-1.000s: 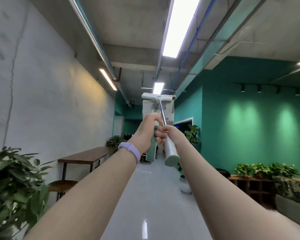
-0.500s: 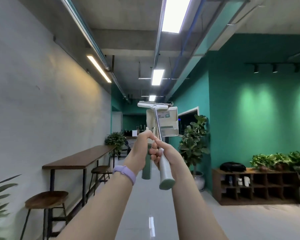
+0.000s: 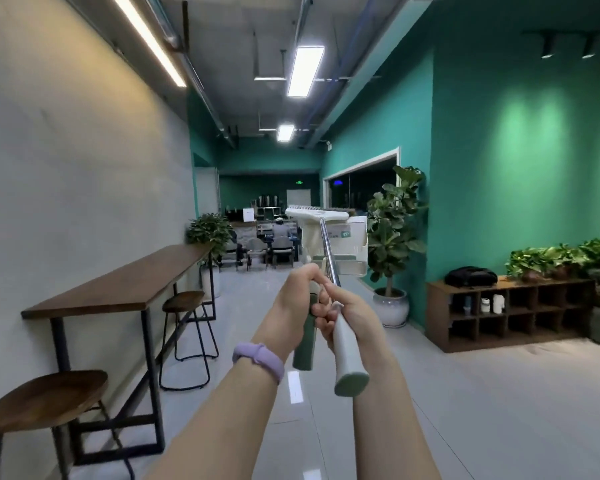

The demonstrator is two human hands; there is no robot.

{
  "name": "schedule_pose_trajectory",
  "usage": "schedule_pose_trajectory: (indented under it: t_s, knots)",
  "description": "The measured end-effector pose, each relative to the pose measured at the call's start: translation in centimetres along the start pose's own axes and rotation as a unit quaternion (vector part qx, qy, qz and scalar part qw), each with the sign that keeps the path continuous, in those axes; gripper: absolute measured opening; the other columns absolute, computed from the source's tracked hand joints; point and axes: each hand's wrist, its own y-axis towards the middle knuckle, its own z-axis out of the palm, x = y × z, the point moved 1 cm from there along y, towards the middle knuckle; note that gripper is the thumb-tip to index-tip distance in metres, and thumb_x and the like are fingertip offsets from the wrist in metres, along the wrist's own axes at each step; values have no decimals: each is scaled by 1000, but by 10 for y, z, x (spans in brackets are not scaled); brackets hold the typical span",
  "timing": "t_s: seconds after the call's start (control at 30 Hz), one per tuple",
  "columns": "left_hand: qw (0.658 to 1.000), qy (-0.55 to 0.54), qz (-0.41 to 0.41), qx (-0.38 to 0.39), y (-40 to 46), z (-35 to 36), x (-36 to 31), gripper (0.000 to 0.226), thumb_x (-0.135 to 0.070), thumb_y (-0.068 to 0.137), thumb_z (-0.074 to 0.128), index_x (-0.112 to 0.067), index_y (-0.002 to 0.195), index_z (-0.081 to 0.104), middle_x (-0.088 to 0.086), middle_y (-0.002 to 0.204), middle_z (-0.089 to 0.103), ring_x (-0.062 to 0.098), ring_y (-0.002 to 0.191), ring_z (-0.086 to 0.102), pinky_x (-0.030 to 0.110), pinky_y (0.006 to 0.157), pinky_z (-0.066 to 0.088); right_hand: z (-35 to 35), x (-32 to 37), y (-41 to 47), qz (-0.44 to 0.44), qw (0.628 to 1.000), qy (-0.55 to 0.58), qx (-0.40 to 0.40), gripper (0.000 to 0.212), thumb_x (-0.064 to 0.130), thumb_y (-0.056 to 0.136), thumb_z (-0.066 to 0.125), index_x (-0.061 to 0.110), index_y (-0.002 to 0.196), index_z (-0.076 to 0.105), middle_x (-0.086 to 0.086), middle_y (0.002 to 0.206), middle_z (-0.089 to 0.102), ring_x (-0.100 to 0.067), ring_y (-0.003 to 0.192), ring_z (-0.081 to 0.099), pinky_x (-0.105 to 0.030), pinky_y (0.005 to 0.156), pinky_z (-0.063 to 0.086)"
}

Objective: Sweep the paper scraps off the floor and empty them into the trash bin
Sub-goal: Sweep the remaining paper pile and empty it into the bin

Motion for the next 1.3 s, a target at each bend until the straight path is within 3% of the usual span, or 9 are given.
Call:
schedule_pose_trajectory:
  t_s: [0.13, 0.3, 0.67, 0.83, 0.93, 1.1, 1.3]
  knots:
    - [1000, 11, -18, 21, 96, -43, 0, 22, -24, 70, 53, -13, 53, 46, 3, 46, 36, 18, 40, 37, 20, 40, 30, -6, 2, 99, -3, 999, 14, -29, 28, 21, 98, 55, 10, 72, 54, -1, 54, 45, -5, 33, 43, -12, 31, 34]
    - [998, -51, -16, 42, 222, -76, 8, 24, -21, 77, 49, -15, 55, 43, -1, 52, 32, 12, 37, 29, 19, 38, 25, -26, 19, 221, -15, 999, -13, -33, 25, 20, 100, 54, 10, 77, 53, -4, 68, 43, -8, 35, 49, -14, 30, 37]
    - [996, -81, -7, 49, 552, -112, 26, 18, -23, 73, 48, -16, 58, 41, -3, 52, 32, 10, 41, 26, 19, 38, 22, -122, 98, 532, -21, 999, -38, -32, 28, 19, 101, 51, 8, 74, 53, -5, 60, 42, -9, 32, 45, -13, 29, 34]
    - [994, -92, -19, 47, 685, -141, 36, 17, -27, 60, 53, -17, 56, 41, -3, 51, 32, 11, 42, 23, 21, 42, 20, -158, 119, 664, -13, 997, -58, -43, 25, 18, 100, 54, 8, 77, 52, -4, 54, 46, -10, 32, 48, -15, 29, 36]
    - [994, -92, -18, 51, 766, -161, 45, 16, -27, 62, 53, -17, 58, 41, -2, 51, 31, 11, 39, 26, 20, 40, 23, -181, 127, 747, -4, 997, -61, -44, 22, 20, 100, 55, 8, 82, 55, -1, 53, 47, -9, 32, 49, -15, 29, 37]
    - [993, -95, -19, 71, 924, -221, 61, 19, -27, 55, 56, -16, 62, 42, -1, 55, 31, 10, 38, 26, 20, 38, 24, -209, 128, 910, -6, 992, -99, -80, 30, 24, 99, 58, 10, 74, 51, -4, 58, 47, -9, 33, 50, -16, 29, 37]
    - [994, -89, -35, 57, 1105, -261, 53, 19, -19, 80, 47, -14, 62, 42, 0, 53, 33, 14, 40, 30, 19, 35, 30, -241, 158, 1086, -4, 991, -80, -112, 29, 30, 94, 66, 14, 73, 52, 1, 62, 44, -7, 39, 42, -12, 33, 34]
